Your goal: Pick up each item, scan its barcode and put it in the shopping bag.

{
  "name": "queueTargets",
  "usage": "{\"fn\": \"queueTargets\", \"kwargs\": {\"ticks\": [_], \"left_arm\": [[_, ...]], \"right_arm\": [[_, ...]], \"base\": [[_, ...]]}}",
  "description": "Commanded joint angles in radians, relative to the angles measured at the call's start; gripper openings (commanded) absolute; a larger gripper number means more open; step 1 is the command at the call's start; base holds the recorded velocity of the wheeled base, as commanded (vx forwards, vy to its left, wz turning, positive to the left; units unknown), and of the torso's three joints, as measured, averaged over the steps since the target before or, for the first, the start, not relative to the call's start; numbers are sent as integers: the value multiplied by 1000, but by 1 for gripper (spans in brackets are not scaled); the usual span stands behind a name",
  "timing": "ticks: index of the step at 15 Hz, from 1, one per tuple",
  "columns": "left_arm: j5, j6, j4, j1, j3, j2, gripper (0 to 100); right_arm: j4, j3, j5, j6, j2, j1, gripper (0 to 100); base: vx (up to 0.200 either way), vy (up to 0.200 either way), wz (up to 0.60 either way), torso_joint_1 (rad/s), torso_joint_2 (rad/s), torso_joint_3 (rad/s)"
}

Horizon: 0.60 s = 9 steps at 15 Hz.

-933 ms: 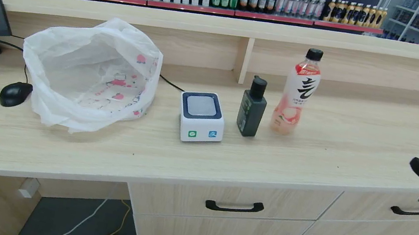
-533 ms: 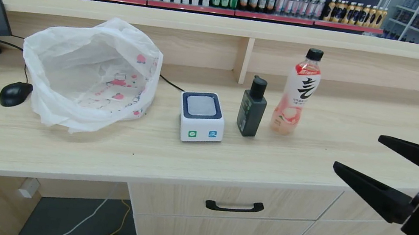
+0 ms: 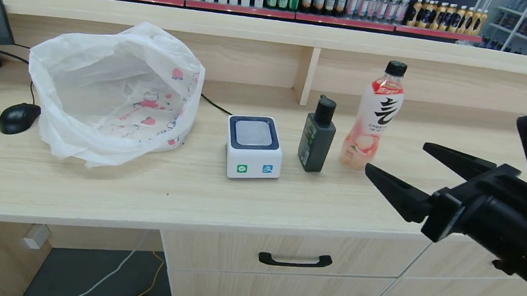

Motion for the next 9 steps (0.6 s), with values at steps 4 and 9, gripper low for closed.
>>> {"fn": "queueTargets", "kwargs": {"ticks": [4, 9], "left_arm": [[0, 0, 0, 0, 0, 0, 100], [0, 0, 0, 0, 0, 0, 100]], "right_arm": [[-180, -42, -70, 27, 214, 32, 100], [-329, -91, -162, 59, 351, 45, 100]], "base": [[0, 0, 0, 0, 0, 0], [0, 0, 0, 0, 0, 0]]}}
